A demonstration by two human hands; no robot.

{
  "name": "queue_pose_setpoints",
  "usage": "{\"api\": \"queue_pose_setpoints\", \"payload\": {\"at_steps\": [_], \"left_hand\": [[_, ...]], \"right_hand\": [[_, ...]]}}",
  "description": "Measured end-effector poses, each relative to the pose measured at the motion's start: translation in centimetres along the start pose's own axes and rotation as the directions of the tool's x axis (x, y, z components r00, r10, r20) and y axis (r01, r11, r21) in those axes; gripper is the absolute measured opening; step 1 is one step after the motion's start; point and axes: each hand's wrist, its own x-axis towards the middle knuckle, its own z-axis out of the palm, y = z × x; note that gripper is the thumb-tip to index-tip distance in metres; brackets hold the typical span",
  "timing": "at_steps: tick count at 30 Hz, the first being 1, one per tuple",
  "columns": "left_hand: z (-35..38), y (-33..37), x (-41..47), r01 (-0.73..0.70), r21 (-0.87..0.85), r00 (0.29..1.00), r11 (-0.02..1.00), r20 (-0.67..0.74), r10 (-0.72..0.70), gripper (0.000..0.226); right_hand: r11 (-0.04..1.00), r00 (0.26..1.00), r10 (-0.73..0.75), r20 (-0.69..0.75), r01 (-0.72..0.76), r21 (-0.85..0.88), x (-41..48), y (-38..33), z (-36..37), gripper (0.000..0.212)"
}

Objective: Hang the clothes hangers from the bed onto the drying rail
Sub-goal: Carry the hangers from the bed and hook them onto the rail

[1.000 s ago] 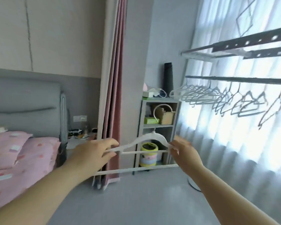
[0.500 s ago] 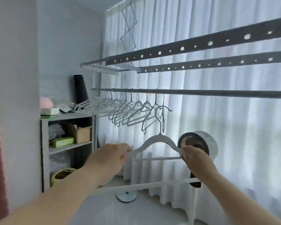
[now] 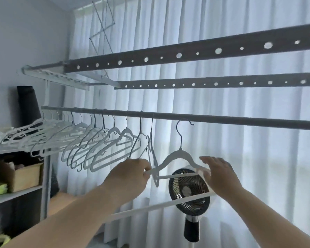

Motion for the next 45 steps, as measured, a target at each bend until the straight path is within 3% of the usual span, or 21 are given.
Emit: {"api": "queue_pose_setpoints", "payload": {"at_steps": [9,15,19,23,29,45], "left_hand": [[1.9,-0.5,5.9,0.024,0.068,1.000,0.997,0.017,-0.026,0.022],[1.0,-0.7,7.3,0.118,0.217,0.993,0.969,-0.023,-0.116,0.020],[-0.2,0.2,8.6,0.149,0.191,0.988,0.970,-0.080,-0.135,0.019],[-0.2,1.5,10.1,0.171,0.063,0.971,0.983,-0.181,-0.157,0.019],[0.6,3.2,13.1,0.201,0.045,0.957,0.979,-0.223,-0.186,0.017],[4.5,1.4,14.8,0.360,0.101,0.927,0.927,-0.150,-0.344,0.024]], "right_hand": [[0.994,0.988,0.008,-0.157,-0.024,-0.103,5.7,2.6,-0.9,0.046],[0.983,0.963,-0.111,-0.244,0.070,-0.170,9.1,3.2,-2.3,0.046],[0.980,0.946,-0.160,-0.283,0.117,-0.161,11.1,3.7,-2.7,0.045],[0.972,0.969,-0.130,-0.212,0.083,-0.218,12.4,4.3,-2.9,0.053],[0.958,0.988,-0.102,-0.115,0.067,-0.278,13.3,5.1,-2.7,0.054],[0.944,0.968,-0.222,-0.119,0.183,-0.273,13.2,6.3,-2.5,0.050]]}}
